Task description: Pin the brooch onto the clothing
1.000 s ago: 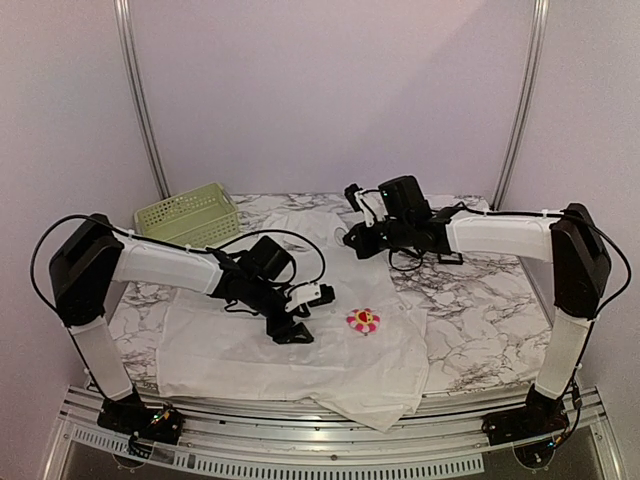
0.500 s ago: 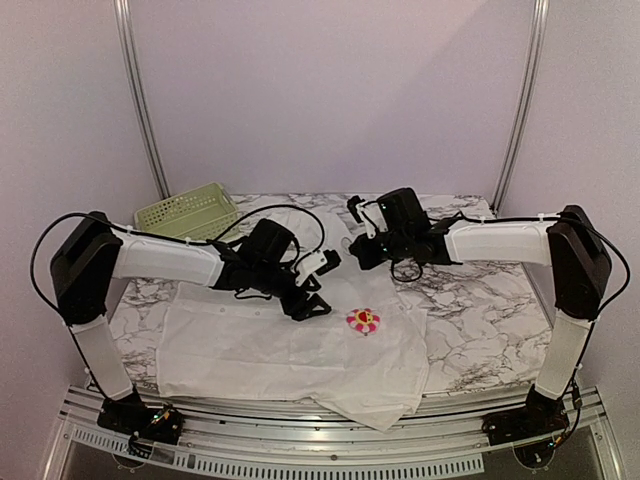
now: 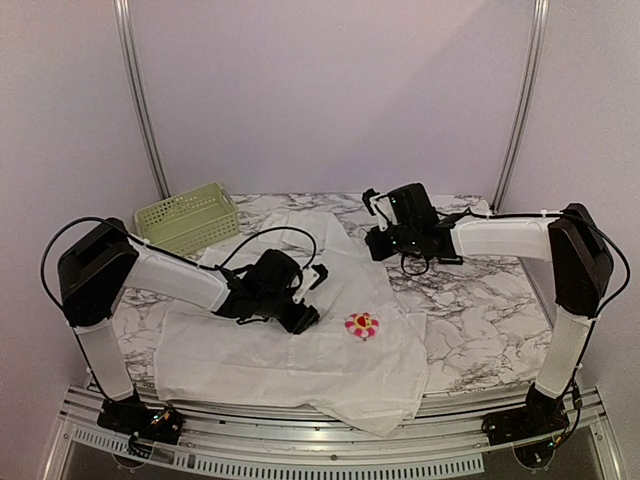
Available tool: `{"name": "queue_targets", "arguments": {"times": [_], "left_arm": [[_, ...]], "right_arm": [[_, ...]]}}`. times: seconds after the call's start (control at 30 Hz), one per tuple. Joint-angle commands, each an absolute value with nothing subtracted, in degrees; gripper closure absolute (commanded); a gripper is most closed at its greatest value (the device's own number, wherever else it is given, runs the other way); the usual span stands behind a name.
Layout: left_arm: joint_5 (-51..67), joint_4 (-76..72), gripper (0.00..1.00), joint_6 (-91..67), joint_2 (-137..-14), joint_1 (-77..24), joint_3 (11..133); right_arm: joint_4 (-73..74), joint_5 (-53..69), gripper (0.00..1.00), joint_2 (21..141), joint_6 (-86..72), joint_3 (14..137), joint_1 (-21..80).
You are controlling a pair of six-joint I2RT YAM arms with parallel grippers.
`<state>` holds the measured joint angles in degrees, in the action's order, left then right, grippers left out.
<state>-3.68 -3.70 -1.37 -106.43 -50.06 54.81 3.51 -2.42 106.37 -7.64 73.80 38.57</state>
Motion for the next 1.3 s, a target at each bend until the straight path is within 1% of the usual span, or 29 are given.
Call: {"name": "queue_targets", "arguments": {"times": [0.0,0.1,0.17,0.3,0.37,0.43,0.53,0.6,0.87,1.03,1.1,1.27], "left_arm": [[-2.75,-0.6,0.37,1.42,-101.36,-50.57,49.47],[2.12,2.61,0.37,5.55,-99.75,-49.21,47.09],[7.34,4.03,0.36,6.94,-99.05,-48.04,47.06],[15.21,7.91,0.31,10.12,-99.56,-46.8,55.45],[16.91,9.32,0.29,9.7,-101.06,-45.66,61.16],[15.6,8.8,0.27,6.41,-103.53,-43.87,65.87],[9.34,7.81,0.26,0.48,-108.73,-41.25,71.11],[6.62,8.31,0.26,0.33,-111.35,-41.05,73.25],[4.67,2.02,0.24,-3.1,-117.09,-41.42,73.13],[4.58,-4.21,0.25,-5.48,-118.35,-42.22,71.97],[4.12,-6.16,0.27,-6.8,-118.55,-42.5,70.91],[3.8,-7.88,0.36,-9.64,-119.22,-43.68,68.96]], "right_arm": [[1.87,-1.86,1.0,107.04,-0.86,72.41,38.5],[0.58,-1.57,1.0,106.94,6.2,72.58,38.08],[-0.77,-1.43,1.0,107.37,9.1,72.76,37.7],[-1.77,-1.19,1.0,109.04,13.96,74.78,37.62],[-1.55,-0.67,1.0,110.15,14.49,75.91,37.64],[-2.37,-0.18,1.0,110.81,14.29,76.07,37.68],[-3.77,1.79,1.0,110.83,13.56,75.69,37.64],[-4.18,1.89,1.0,110.87,13.24,75.59,37.58],[-4.93,1.76,1.0,111.53,13.95,75.59,37.04],[-4.63,2.17,1.0,112.19,13.69,75.74,37.04],[-4.57,2.41,1.0,112.44,13.3,75.76,37.08],[-4.66,2.52,1.0,112.65,13.75,75.85,37.05]]}}
